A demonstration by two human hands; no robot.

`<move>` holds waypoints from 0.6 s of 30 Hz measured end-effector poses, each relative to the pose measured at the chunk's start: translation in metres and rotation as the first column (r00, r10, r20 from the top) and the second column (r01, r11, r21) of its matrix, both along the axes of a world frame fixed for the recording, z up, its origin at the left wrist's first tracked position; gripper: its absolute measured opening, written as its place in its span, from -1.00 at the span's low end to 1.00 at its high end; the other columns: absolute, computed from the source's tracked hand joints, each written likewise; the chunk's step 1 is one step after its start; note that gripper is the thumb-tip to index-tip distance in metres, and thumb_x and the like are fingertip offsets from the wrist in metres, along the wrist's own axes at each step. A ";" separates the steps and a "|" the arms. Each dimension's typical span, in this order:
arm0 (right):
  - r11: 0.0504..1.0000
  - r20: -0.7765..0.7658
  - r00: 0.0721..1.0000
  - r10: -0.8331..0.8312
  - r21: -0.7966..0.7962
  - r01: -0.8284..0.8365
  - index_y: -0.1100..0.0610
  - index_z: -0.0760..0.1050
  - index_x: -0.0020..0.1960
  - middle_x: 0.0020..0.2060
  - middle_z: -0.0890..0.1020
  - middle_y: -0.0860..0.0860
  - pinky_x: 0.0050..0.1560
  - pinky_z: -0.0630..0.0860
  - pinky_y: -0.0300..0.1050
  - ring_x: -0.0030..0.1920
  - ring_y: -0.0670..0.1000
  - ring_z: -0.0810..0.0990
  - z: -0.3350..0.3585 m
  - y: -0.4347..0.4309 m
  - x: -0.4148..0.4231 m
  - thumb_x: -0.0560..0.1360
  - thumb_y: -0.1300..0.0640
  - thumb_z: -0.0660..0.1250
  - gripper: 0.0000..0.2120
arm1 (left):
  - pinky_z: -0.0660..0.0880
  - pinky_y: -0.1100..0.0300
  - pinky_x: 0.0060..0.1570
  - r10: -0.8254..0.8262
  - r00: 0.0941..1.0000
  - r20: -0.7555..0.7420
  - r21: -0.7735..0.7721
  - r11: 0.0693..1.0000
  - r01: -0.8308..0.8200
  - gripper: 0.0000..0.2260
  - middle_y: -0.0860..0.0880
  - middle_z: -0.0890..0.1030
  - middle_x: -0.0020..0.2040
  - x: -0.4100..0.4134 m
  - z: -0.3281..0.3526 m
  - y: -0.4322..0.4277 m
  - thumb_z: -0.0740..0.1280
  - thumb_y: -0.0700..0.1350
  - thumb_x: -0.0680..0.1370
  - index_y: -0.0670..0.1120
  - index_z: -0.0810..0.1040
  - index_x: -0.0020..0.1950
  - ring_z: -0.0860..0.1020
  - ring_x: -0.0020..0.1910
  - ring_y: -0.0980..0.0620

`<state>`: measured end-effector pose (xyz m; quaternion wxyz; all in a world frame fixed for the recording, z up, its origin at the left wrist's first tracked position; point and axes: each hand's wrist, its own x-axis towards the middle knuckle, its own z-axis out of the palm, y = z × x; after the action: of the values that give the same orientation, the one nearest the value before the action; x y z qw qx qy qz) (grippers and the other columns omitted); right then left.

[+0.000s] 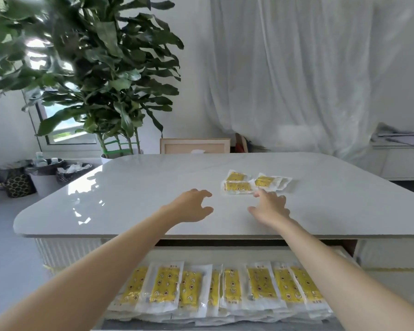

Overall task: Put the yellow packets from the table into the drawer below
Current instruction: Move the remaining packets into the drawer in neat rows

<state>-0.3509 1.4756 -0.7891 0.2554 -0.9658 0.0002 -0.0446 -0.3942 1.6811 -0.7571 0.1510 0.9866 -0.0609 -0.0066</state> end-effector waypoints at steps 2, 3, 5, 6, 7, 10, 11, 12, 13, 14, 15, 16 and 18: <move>0.994 0.005 0.996 -0.090 -0.066 0.090 0.01 0.16 0.47 0.48 0.14 0.07 0.40 0.16 0.22 0.47 0.20 0.03 -0.010 -0.009 0.013 0.57 0.01 0.17 -0.51 | 0.14 -0.08 0.45 0.005 1.000 -0.019 -0.030 1.000 -0.005 -0.49 -0.06 0.15 0.53 0.020 -0.013 -0.015 0.14 0.07 0.62 0.06 0.10 0.54 0.08 0.51 -0.15; 0.990 0.005 0.993 -0.116 -0.075 0.116 -0.01 0.11 0.49 0.52 0.05 0.07 0.42 0.09 0.26 0.50 0.21 -0.06 -0.015 -0.013 0.020 0.58 -0.01 0.13 -0.50 | 0.07 -0.14 0.46 0.009 0.999 -0.035 -0.045 0.999 -0.010 -0.48 -0.06 0.05 0.56 0.031 -0.020 -0.022 0.11 0.08 0.62 0.07 0.03 0.55 -0.04 0.53 -0.17; 0.988 0.021 0.989 -0.145 -0.057 0.146 -0.04 0.04 0.52 0.55 -0.10 0.05 0.43 0.00 0.31 0.52 0.22 -0.19 -0.024 -0.020 0.035 0.60 -0.03 0.09 -0.48 | -0.05 -0.25 0.46 0.037 0.998 -0.057 -0.056 0.998 -0.041 -0.46 -0.02 -0.13 0.57 0.054 -0.037 -0.034 0.06 0.11 0.63 0.12 -0.09 0.56 -0.22 0.53 -0.19; 0.988 0.042 0.988 -0.148 -0.047 0.150 -0.05 0.01 0.53 0.55 -0.15 0.04 0.43 -0.04 0.34 0.52 0.22 -0.23 -0.028 -0.022 0.045 0.60 -0.04 0.08 -0.47 | -0.09 -0.28 0.45 0.055 0.997 -0.051 -0.043 0.997 -0.057 -0.45 0.00 -0.19 0.57 0.067 -0.046 -0.041 0.04 0.13 0.63 0.15 -0.14 0.55 -0.26 0.53 -0.19; 0.988 0.070 0.988 -0.141 -0.046 0.144 -0.07 -0.01 0.53 0.55 -0.18 0.02 0.43 -0.08 0.36 0.53 0.21 -0.26 -0.031 -0.023 0.053 0.61 -0.05 0.07 -0.46 | -0.12 -0.29 0.43 0.070 0.997 -0.024 -0.023 0.997 -0.070 -0.45 0.02 -0.23 0.57 0.078 -0.054 -0.046 0.02 0.14 0.63 0.17 -0.18 0.54 -0.28 0.52 -0.18; 0.990 0.146 0.982 -0.122 -0.050 0.131 -0.10 0.01 0.53 0.55 -0.20 -0.02 0.38 -0.11 0.43 0.53 0.18 -0.28 -0.037 -0.025 0.080 0.61 -0.10 0.07 -0.47 | -0.16 -0.25 0.45 0.079 0.987 0.140 -0.023 0.997 -0.077 -0.46 0.04 -0.23 0.56 0.109 -0.069 -0.060 0.00 0.15 0.63 0.16 -0.16 0.55 -0.27 0.53 -0.12; 0.990 0.161 0.979 -0.123 -0.051 0.132 -0.11 0.04 0.52 0.56 -0.18 -0.02 0.37 -0.11 0.45 0.53 0.18 -0.27 -0.039 -0.026 0.091 0.61 -0.12 0.06 -0.49 | -0.16 -0.25 0.45 0.078 0.978 0.194 -0.031 0.997 -0.074 -0.47 0.04 -0.21 0.57 0.120 -0.071 -0.063 0.00 0.14 0.63 0.15 -0.14 0.56 -0.25 0.54 -0.09; 0.989 0.174 0.977 -0.126 -0.055 0.137 -0.11 0.07 0.50 0.56 -0.15 -0.02 0.37 -0.11 0.46 0.53 0.17 -0.26 -0.040 -0.028 0.104 0.61 -0.12 0.05 -0.52 | -0.15 -0.25 0.45 0.074 0.970 0.233 -0.037 0.997 -0.067 -0.48 0.05 -0.17 0.57 0.134 -0.072 -0.067 -0.01 0.14 0.63 0.14 -0.11 0.56 -0.23 0.54 -0.08; 0.988 0.181 0.975 -0.129 -0.058 0.142 -0.12 0.09 0.49 0.56 -0.12 -0.03 0.37 -0.11 0.46 0.54 0.16 -0.25 -0.041 -0.029 0.114 0.61 -0.12 0.04 -0.54 | -0.14 -0.26 0.45 0.070 0.964 0.258 -0.040 0.997 -0.061 -0.49 0.06 -0.14 0.57 0.147 -0.072 -0.070 -0.01 0.13 0.63 0.13 -0.08 0.56 -0.21 0.55 -0.06; 0.987 0.179 0.975 -0.133 -0.064 0.146 -0.12 0.11 0.49 0.56 -0.10 -0.03 0.37 -0.11 0.46 0.54 0.16 -0.23 -0.042 -0.030 0.125 0.61 -0.11 0.03 -0.55 | -0.13 -0.26 0.45 0.064 0.959 0.276 -0.045 0.998 -0.054 -0.50 0.08 -0.11 0.57 0.160 -0.073 -0.073 -0.01 0.13 0.63 0.13 -0.06 0.56 -0.18 0.55 -0.06; 0.985 0.172 0.975 -0.141 -0.079 0.156 -0.12 0.12 0.48 0.56 -0.08 -0.03 0.38 -0.11 0.45 0.54 0.18 -0.21 -0.042 -0.031 0.134 0.61 -0.11 0.02 -0.55 | -0.13 -0.26 0.45 0.061 0.954 0.295 -0.049 0.998 -0.049 -0.51 0.08 -0.10 0.57 0.171 -0.072 -0.077 -0.01 0.13 0.63 0.14 -0.04 0.55 -0.17 0.55 -0.06; 0.980 0.162 0.975 -0.155 -0.103 0.173 -0.13 0.13 0.48 0.56 -0.05 -0.03 0.39 -0.08 0.43 0.53 0.21 -0.17 -0.043 -0.032 0.142 0.61 -0.13 0.01 -0.55 | -0.13 -0.25 0.46 0.063 0.946 0.317 -0.049 0.998 -0.050 -0.51 0.08 -0.10 0.57 0.182 -0.072 -0.080 0.00 0.14 0.63 0.15 -0.02 0.55 -0.17 0.55 -0.08; 0.961 0.141 0.970 -0.196 -0.168 0.219 -0.16 0.14 0.47 0.55 0.03 -0.03 0.39 0.02 0.35 0.49 0.28 -0.02 -0.044 -0.033 0.155 0.58 -0.20 -0.03 -0.53 | -0.13 -0.23 0.47 0.077 0.927 0.367 -0.041 0.997 -0.067 -0.50 0.06 -0.13 0.57 0.202 -0.072 -0.084 0.02 0.16 0.62 0.17 0.01 0.54 -0.19 0.55 -0.11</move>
<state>-0.1958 1.4428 -0.8331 0.1594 -0.9751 0.0819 -0.1304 -0.1923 1.5968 -0.8291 0.1508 0.9698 -0.0521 0.1848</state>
